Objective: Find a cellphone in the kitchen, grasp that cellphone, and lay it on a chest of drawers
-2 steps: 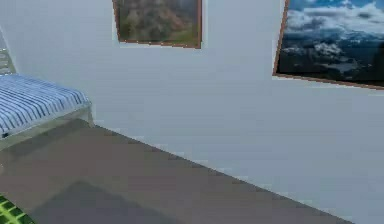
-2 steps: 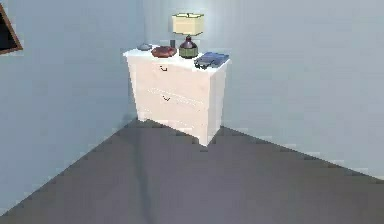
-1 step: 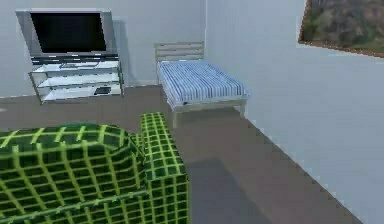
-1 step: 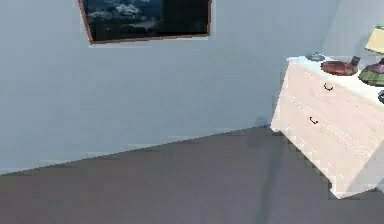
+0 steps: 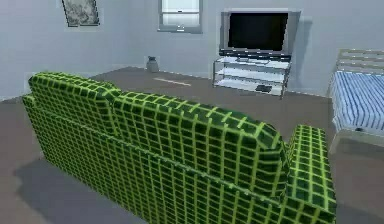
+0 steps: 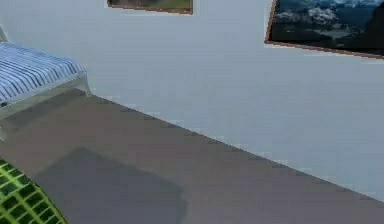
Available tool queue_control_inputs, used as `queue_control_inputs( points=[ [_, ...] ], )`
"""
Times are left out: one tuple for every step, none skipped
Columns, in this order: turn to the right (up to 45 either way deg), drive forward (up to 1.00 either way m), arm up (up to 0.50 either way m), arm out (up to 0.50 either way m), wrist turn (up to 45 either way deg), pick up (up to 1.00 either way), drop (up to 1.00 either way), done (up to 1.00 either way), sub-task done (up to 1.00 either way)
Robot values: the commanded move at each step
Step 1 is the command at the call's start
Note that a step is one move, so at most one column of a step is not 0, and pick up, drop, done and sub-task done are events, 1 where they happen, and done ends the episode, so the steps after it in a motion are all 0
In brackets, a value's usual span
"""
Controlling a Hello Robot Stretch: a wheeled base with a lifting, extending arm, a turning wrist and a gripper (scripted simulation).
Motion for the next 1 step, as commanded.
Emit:
queue_control_inputs(
  points=[
    [-45.0, 0.00, 0.00, 0.00, 0.0, 0.00, 0.00, 0.00, 0.00]
  ],
)
